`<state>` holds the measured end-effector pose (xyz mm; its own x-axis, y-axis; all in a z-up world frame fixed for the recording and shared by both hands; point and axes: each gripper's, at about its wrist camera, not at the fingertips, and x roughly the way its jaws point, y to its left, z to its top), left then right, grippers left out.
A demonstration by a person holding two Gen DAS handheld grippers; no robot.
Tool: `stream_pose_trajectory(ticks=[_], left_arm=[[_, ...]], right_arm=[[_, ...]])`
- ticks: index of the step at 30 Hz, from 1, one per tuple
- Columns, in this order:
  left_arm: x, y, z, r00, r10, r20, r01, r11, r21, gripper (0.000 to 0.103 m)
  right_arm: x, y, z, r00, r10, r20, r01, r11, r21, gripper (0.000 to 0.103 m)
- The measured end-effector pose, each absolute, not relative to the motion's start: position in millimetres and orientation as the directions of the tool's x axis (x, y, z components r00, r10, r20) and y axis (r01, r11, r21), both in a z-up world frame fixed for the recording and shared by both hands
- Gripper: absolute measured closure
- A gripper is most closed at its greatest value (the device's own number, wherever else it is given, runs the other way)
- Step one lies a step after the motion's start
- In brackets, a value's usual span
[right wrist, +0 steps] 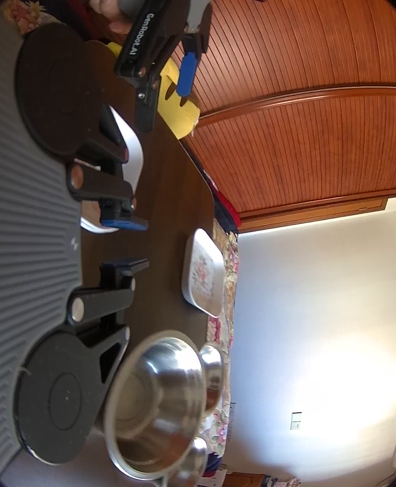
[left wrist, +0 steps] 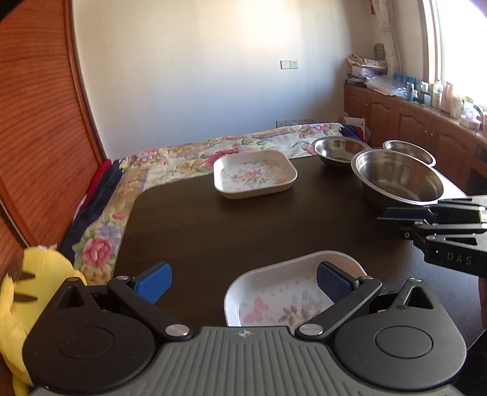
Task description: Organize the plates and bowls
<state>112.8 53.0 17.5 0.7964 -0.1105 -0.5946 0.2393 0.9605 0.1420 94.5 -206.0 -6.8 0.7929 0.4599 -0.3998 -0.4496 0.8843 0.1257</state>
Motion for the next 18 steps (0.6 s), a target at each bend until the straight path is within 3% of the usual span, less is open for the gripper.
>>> stream_pose_trajectory(ticks=[18], left_arm=[[200,50,55,0.797,-0.214,-0.565,0.317,0.944,0.089,0.0]], right_arm=[[168,-210,40,0.795,0.432,-0.426,-0.468,0.883,0.023,0.077]])
